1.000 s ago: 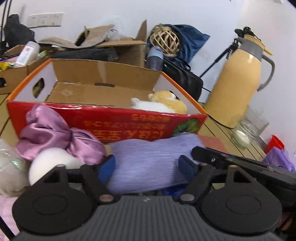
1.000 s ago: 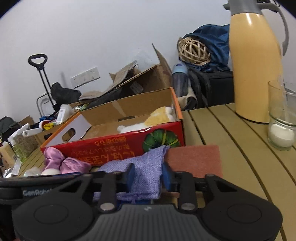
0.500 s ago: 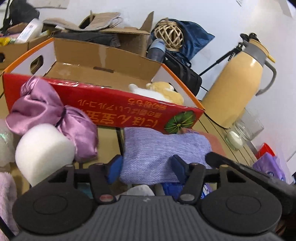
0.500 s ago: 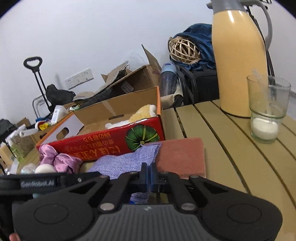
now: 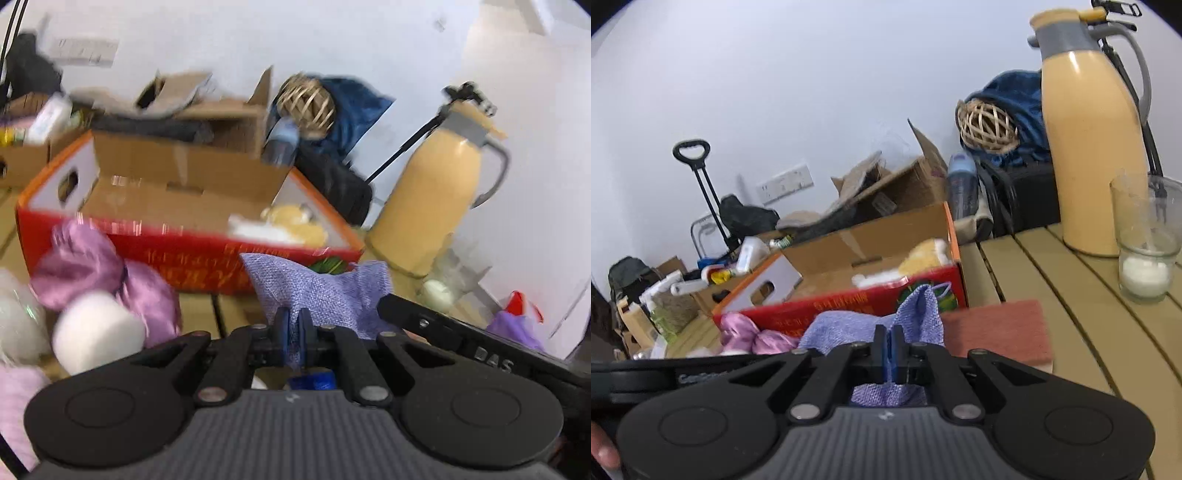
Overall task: Organize soft objects
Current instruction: 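Grasp the purple knit cloth with both tools together, then lift the purple cloth into the cardboard box and open both tools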
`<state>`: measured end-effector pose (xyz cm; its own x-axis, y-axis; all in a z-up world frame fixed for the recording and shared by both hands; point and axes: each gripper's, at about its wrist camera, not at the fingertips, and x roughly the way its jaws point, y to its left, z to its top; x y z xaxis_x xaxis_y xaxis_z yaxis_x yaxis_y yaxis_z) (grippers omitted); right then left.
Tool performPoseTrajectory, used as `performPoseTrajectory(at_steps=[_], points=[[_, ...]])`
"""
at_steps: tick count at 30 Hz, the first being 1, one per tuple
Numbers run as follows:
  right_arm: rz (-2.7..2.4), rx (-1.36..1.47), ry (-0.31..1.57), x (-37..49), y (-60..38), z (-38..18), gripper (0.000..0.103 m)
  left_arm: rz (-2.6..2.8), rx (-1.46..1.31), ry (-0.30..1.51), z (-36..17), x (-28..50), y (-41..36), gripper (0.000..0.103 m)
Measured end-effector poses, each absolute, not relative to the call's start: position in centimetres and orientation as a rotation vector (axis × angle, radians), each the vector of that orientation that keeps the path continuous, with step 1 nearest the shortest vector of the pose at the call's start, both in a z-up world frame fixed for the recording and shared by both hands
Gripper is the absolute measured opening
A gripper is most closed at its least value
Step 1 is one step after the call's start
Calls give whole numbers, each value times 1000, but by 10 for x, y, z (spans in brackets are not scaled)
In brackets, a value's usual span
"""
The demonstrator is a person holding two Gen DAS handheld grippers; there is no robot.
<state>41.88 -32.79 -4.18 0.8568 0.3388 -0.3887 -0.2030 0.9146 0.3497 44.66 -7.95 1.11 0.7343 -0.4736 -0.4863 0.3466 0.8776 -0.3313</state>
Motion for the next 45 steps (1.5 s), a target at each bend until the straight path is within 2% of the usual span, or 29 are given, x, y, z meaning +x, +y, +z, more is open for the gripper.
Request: performPoseTrajectory(at_steps=[2,3,4,6,11,17,19,24,29,35,40,45], points=[[267,262,433,416,-326,-32,2,-450,-211,581,19,445,-77,6],[255,250,426,417,-326,-31,10,-445,-217,586,18,447,-75,6],[241,263,434,419,-328,-33,22,-437,-229,606,14,450,-74,6],[231,301,463,424,-333,-41,41,-422,-247,648,2,456,-72,6],[207,292,516,434,-331,-61,42,-412,-257,716,-19,463,-74,6],[150,213,538,433,-315,-70,40,-412,-248,712,-26,462,-76,6],[145,184,539,432,-309,-71,6,-408,-233,699,-26,460,-78,6],[157,158,495,423,-309,-62,3,-411,-220,659,-14,451,-79,6],[251,175,426,410,-305,-23,2,-447,-204,548,43,439,-62,6],[433,176,427,490,-276,34,2,-421,-159,516,94,513,-30,6],[486,151,561,611,-216,42,2,-344,-117,627,78,619,-9,6],[432,147,763,707,-163,1,2,-182,-33,768,28,694,11,9]])
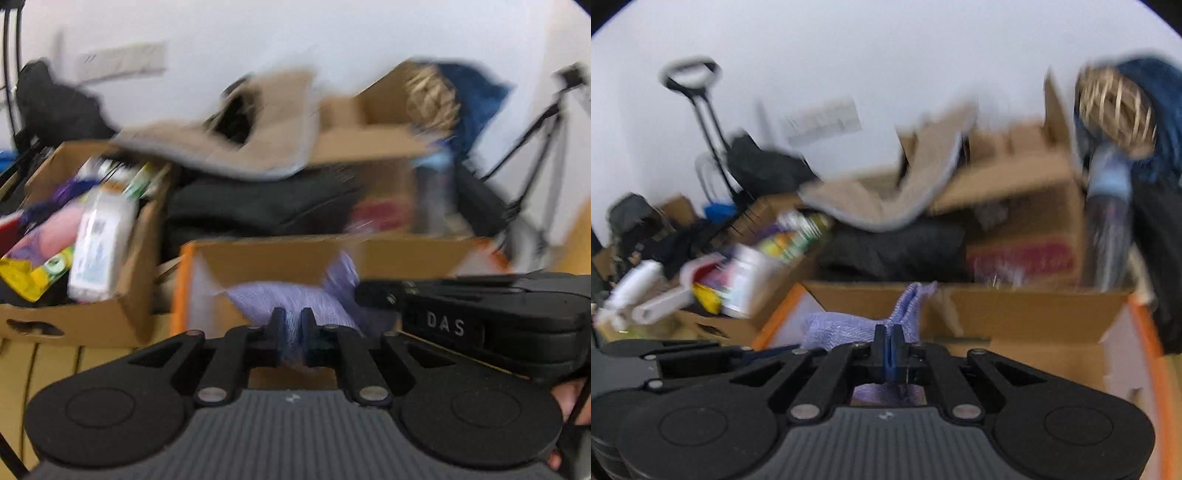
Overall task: Organize soft objects
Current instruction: 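Lift the purple cloth into the cardboard box and open both tools, then move both tools back over the pile of soft items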
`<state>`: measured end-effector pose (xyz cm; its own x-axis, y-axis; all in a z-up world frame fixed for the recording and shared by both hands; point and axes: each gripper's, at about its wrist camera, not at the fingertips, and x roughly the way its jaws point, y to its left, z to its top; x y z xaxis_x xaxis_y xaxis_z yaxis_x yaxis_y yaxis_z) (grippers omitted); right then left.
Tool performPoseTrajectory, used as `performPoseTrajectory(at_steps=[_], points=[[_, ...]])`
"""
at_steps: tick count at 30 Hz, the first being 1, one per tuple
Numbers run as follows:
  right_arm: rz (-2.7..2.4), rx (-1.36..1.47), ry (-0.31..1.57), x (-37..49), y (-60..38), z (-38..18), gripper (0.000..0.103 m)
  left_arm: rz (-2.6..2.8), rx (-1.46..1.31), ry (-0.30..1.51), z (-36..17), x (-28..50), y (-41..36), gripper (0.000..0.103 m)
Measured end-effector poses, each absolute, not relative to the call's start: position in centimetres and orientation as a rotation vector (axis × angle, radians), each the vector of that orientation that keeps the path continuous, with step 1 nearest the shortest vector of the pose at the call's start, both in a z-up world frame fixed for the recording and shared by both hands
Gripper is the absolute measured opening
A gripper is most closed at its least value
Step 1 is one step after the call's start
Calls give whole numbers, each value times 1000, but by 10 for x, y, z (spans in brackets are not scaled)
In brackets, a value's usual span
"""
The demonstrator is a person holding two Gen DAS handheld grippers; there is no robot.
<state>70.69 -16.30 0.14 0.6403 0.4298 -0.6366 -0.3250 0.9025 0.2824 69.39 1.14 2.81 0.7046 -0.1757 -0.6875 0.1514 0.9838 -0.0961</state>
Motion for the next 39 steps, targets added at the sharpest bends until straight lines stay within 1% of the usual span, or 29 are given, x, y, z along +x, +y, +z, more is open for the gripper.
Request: performPoseTrajectory(at_steps=[1,2,3,4,6,7,9,11,13,14,16,17,19,20,22,23,24,25,26,27,30,32,34,35,37,39], points=[[427,165,828,722,-157,-11,3,-168,-34,771,24,697,17,12],[422,180,860,729,-154,-21,5,-162,-42,768,23,698,23,17],[421,178,878,733,-151,-28,10,-166,-58,764,23,697,30,35],[415,172,888,734,-149,-32,13,-172,-66,757,25,694,36,47],[426,183,911,733,-148,-36,16,-185,-41,737,28,685,40,48],[435,194,909,731,-150,-34,16,-183,-29,734,30,680,40,46],[431,189,867,721,-159,-22,18,-192,-23,726,40,665,44,47],[413,182,803,709,-170,2,21,-197,4,694,59,645,44,48],[418,183,759,691,-184,31,28,-205,17,653,85,627,43,56],[417,175,735,680,-190,46,30,-207,17,630,99,616,44,59],[411,134,697,652,-203,77,35,-202,20,580,127,588,46,71],[413,120,675,635,-210,91,37,-201,17,555,138,574,48,73],[424,107,638,600,-224,115,45,-204,6,502,162,534,52,81],[434,103,616,581,-233,126,46,-209,-1,478,170,513,54,82],[454,97,575,537,-249,142,53,-233,-6,428,181,472,56,89],[472,94,551,513,-257,146,54,-240,-12,401,183,448,57,91],[490,96,527,489,-263,148,59,-249,-20,376,182,420,58,97],[512,98,505,462,-270,148,65,-262,-28,350,178,392,59,99],[534,99,494,438,-276,146,67,-270,-42,339,172,370,60,100],[554,98,479,411,-279,140,69,-288,-53,334,163,343,61,100],[585,54,430,328,-284,118,69,-293,-40,304,130,269,55,101],[545,11,368,274,-283,99,72,-234,21,239,108,221,44,103],[501,-44,314,229,-279,78,80,-166,92,172,86,179,32,103],[468,-65,301,210,-276,65,81,-140,119,165,77,165,27,103],[410,-97,325,180,-272,41,82,-144,155,182,62,138,21,103],[398,-33,392,158,-276,21,82,-141,148,207,54,122,22,103]])
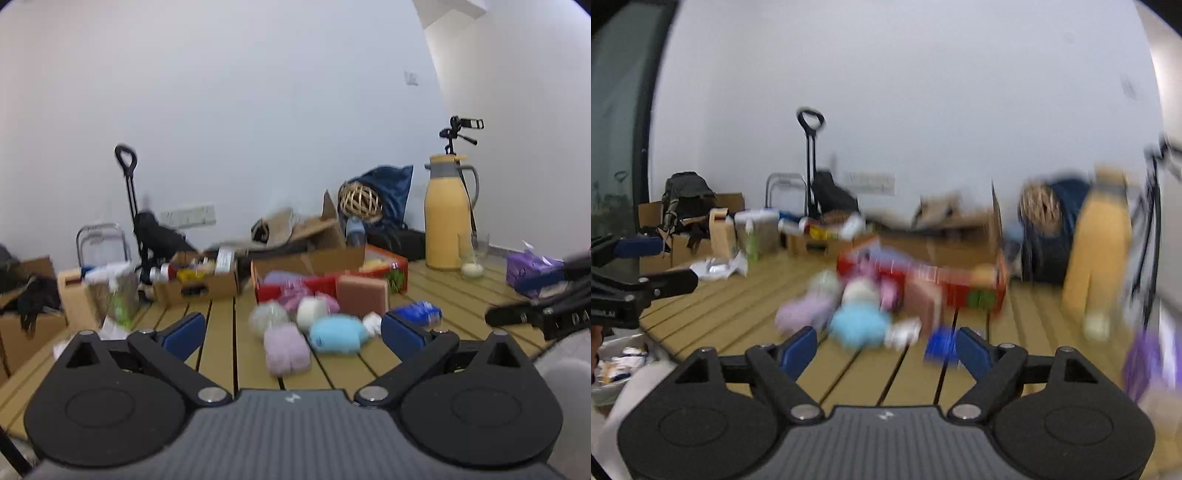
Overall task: Organize soft objects
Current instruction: 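Move both tools back over the pile of soft items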
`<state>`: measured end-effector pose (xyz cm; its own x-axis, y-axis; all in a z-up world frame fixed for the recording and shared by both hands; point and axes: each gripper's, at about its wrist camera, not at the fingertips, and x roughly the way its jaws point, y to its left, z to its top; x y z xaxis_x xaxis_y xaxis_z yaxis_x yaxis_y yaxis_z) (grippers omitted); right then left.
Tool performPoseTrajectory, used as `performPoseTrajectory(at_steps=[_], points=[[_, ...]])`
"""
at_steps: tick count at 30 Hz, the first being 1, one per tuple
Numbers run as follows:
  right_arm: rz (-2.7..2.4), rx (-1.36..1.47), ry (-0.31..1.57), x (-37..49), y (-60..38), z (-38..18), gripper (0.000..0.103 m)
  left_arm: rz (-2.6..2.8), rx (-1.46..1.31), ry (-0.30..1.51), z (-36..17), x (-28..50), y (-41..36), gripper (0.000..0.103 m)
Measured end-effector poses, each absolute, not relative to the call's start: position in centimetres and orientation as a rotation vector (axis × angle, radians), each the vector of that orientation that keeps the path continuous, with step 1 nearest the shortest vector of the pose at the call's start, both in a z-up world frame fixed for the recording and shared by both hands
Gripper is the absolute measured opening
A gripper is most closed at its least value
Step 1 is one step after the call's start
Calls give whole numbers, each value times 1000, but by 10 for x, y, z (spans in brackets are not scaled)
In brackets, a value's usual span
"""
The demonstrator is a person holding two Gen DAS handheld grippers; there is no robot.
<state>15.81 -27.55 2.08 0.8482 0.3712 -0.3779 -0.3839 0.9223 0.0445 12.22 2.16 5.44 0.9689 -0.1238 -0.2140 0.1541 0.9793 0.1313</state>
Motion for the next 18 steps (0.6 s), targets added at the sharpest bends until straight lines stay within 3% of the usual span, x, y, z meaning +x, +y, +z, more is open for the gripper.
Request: performPoseTrajectory(at_steps=[10,18], points=[[345,86,452,126,-293,-7,80,-156,62,275,44,124,27,103],[323,116,490,187,-288,-25,74,-233,37,330,36,198,15,103]])
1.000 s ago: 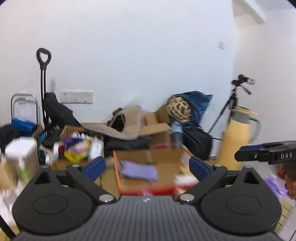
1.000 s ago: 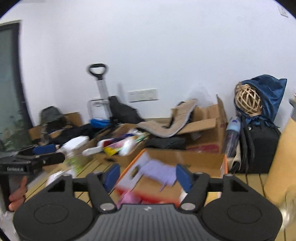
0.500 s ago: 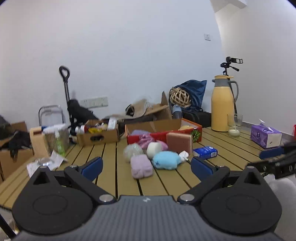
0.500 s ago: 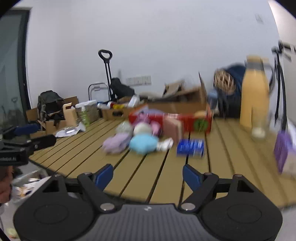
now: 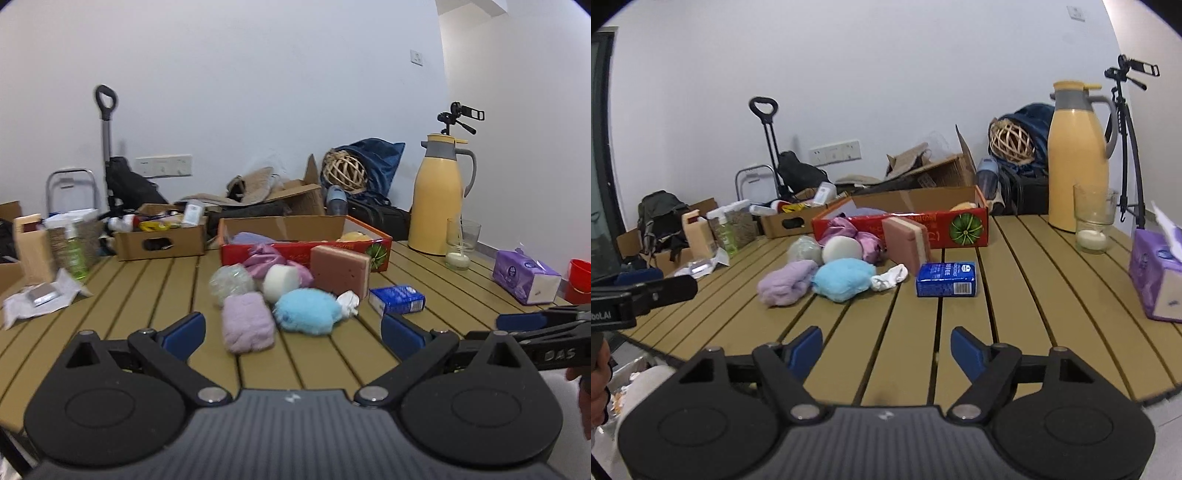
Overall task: Organize soft objects
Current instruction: 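Move both tools back over the pile of soft items, then grasp the pink sponge block with both tools together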
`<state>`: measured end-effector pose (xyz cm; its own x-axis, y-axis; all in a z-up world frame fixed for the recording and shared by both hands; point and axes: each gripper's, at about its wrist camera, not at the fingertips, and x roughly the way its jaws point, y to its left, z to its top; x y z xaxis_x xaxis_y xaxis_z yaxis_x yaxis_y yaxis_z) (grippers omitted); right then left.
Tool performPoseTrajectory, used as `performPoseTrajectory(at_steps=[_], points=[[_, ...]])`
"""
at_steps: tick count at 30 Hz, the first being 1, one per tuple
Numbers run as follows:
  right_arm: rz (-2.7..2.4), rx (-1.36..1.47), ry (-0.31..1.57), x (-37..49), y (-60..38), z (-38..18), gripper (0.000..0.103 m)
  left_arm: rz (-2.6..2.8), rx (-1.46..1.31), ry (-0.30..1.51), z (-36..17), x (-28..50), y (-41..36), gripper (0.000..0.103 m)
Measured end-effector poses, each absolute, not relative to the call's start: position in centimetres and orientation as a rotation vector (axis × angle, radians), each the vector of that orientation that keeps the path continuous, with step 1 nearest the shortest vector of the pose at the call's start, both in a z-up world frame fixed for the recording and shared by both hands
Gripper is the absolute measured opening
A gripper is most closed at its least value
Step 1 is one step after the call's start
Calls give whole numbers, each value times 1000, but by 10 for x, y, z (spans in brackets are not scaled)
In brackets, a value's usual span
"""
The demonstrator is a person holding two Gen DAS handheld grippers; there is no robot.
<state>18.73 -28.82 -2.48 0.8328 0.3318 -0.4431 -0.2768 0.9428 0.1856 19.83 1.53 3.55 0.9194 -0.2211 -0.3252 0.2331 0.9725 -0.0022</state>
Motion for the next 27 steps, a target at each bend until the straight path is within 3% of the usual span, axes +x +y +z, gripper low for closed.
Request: performPoseTrajectory(at_steps=[4,12,17,21,25,27], points=[[315,125,502,242,-286,-29,65,-288,13,348,37,262,6,103],[353,133,519,368,-267,-37,61,-308,39,411,39,392,-26,97],[346,216,584,439,-275,-52,52,-343,49,518,23,456,-48,88],[236,435,597,469,-323,-62,50,-407,35,581,8,486,-62,78],[293,552,598,478,-343,-76,50,-495,-49,703,-11,513,-68,50],[324,534,597,483,-338,-77,50,-503,-103,707,-18,515,-66,50]])
